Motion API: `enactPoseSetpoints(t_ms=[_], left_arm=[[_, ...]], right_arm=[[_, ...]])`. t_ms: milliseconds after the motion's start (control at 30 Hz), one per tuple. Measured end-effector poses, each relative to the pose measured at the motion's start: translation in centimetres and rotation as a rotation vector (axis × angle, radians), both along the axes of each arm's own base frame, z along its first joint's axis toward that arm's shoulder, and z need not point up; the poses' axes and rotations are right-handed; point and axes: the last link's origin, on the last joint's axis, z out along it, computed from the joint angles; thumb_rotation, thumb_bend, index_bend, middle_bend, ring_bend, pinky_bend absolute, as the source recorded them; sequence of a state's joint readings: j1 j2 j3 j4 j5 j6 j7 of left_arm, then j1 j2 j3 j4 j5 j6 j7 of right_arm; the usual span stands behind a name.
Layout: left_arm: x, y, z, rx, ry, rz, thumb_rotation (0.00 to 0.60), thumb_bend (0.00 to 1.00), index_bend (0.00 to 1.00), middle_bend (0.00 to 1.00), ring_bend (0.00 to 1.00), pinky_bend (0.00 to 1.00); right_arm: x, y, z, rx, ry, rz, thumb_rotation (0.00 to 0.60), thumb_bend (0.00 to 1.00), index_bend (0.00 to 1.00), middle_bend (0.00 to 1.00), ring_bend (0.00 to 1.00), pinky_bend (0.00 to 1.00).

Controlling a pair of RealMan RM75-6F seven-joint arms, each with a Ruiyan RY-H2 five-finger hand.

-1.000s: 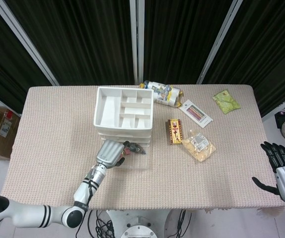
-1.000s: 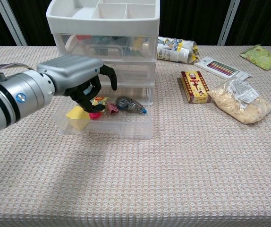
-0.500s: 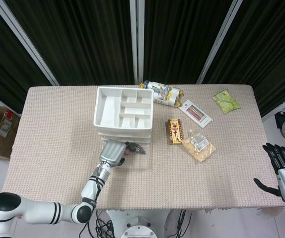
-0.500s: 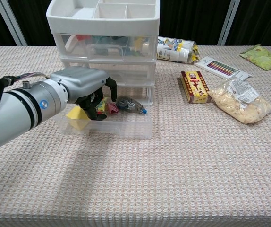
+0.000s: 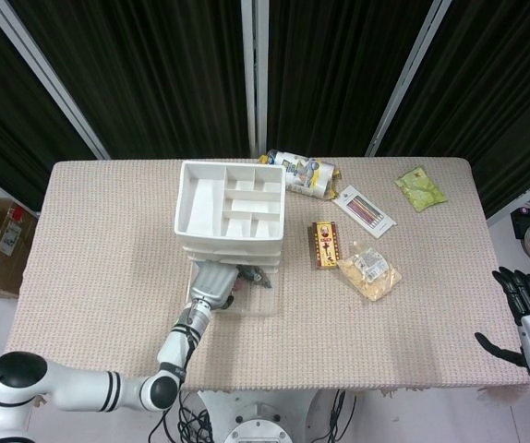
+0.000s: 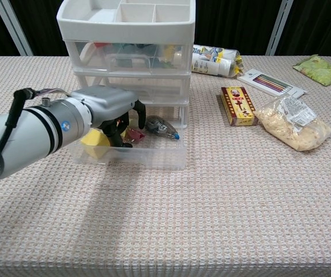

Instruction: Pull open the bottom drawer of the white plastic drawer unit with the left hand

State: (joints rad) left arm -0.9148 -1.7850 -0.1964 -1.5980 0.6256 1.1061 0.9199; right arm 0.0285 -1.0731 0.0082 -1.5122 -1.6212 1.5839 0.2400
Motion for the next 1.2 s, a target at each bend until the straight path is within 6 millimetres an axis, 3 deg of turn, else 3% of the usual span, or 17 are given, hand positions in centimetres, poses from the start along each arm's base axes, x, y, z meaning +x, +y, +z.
enactPoseSetpoints(t_ms=[367,567,867,1200], left_arm=[[0.1,0.1,0.0,0.01,-0.004,-0.015,0.6,0.28,0.36,0.8,0.9,1.0],[0.0,0.4,-0.7,0.022,0.013,-0.027,0.6,0.29,0.43,0.8,0.9,1.0],[-0.1,0.7,-1.1,0.035,0.013,-0.048,0.6,0.37,0.56,0.81,0.91,1.0],[0.2,0.2,-0.1,0.052,-0.013,-0.078,0.6,0.38,0.59,0.81,0.91,1.0]], right_arm=[[0.0,-0.1,0.0,0.004,0.003,-0.006,0.6,0.09,0.0,0.06,0.0,0.02],[-0.1,0.0,0.0,0.002,0.001,-0.012,0.6,0.09,0.0,0.06,0.0,0.02],[0.0,-0.1,0.1,0.004,0.002,-0.014,0.6,0.09,0.0,0.06,0.0,0.02],[0.1,-0.3,0.0,0.005,0.002,-0.009,0.6,0.09,0.0,0.06,0.0,0.02]])
